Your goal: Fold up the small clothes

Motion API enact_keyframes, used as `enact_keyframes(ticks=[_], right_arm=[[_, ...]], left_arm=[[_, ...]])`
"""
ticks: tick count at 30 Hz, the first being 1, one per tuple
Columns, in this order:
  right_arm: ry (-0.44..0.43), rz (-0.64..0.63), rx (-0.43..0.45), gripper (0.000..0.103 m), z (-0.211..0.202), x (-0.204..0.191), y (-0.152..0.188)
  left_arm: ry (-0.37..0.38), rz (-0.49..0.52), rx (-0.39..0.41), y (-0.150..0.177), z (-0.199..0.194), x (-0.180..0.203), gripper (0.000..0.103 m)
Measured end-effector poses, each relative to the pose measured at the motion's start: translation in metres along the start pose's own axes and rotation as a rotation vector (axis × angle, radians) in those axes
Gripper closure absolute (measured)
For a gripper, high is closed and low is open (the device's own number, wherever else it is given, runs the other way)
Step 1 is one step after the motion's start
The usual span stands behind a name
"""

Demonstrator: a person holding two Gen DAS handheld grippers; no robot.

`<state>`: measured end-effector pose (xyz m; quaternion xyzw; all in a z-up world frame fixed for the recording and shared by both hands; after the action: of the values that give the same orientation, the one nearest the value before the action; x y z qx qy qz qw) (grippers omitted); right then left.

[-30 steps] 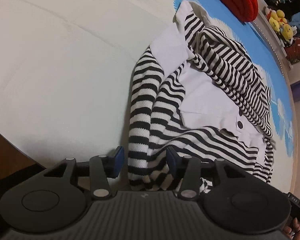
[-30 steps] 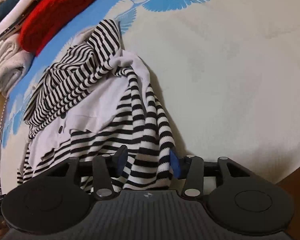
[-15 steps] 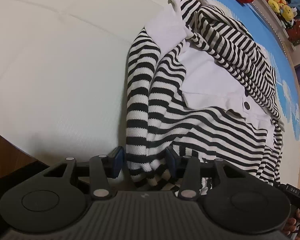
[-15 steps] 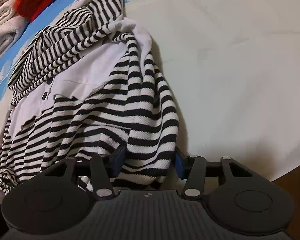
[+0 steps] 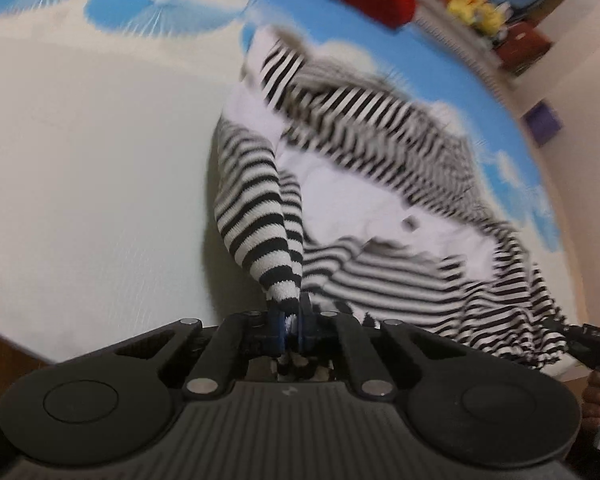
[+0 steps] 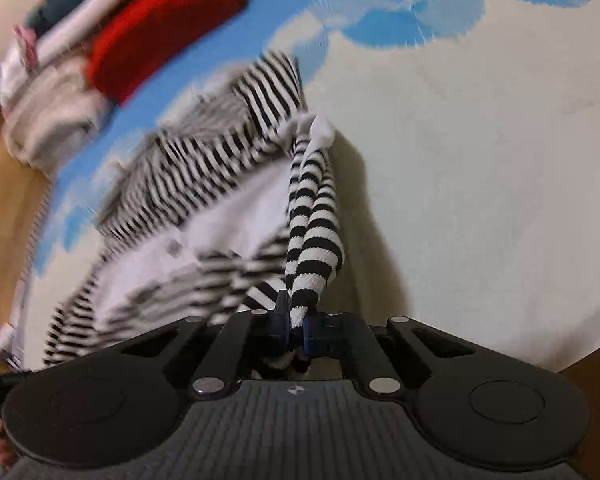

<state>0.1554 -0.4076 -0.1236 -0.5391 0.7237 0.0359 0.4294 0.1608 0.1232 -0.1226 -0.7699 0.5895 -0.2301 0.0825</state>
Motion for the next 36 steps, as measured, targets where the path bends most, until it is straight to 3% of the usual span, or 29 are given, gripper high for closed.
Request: enact_keyframes(ticks=[4, 11, 14, 16, 21, 27, 33, 36], right_arm=[[-0.085, 0.023, 0.079, 0.099, -0.032, -0.013, -0.006], [-0.223, -0.051, 0.150, 0.100, -0.108, -0.052, 0.000], [-0.278, -0.090, 0.188, 0.100, -0.142, -0.065, 0.003], [-0.279, -0.069, 0.207, 0.100, -0.147, -0.061, -0.004], [-0.215, 0.019, 0.208, 0.100, -0.101, -0.039, -0.036], [-0.097, 0.100, 0.157, 0.100, -0.006, -0.008, -0.084], [-0.018, 0.147, 0.138, 0.100, 0.073, 0.012, -0.121], [0.011, 0.133, 0.133, 0.093, 0.100, 0.017, -0.127]], left_arm=[[0.068, 0.024, 0.052, -0.010, -0.036, 0.002, 0.099], [0.204, 0.103, 0.098, -0.004, -0.115, 0.008, 0.099], [0.264, 0.067, 0.119, -0.004, -0.137, 0.003, 0.098], [0.271, 0.008, 0.104, -0.011, -0.131, -0.002, 0.098], [0.248, -0.102, 0.030, -0.053, -0.070, -0.008, 0.098], [0.121, -0.130, -0.066, -0.107, 0.032, -0.021, 0.098], [0.141, -0.223, -0.105, -0.142, 0.089, -0.031, 0.097], [0.159, -0.260, -0.144, -0.150, 0.107, -0.030, 0.083]])
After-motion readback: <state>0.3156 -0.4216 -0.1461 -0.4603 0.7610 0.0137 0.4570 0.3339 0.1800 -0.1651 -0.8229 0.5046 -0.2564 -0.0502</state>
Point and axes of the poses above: each gripper's, at about its wrist camera, not at the fingertips, and z roughly the way its jaws point, x to its right, y to its underside, the point moved 7 cm from there along z, roughly the way its jaws point, and after that the axes turned 10 degrees about -y, right-handed, at the moved point
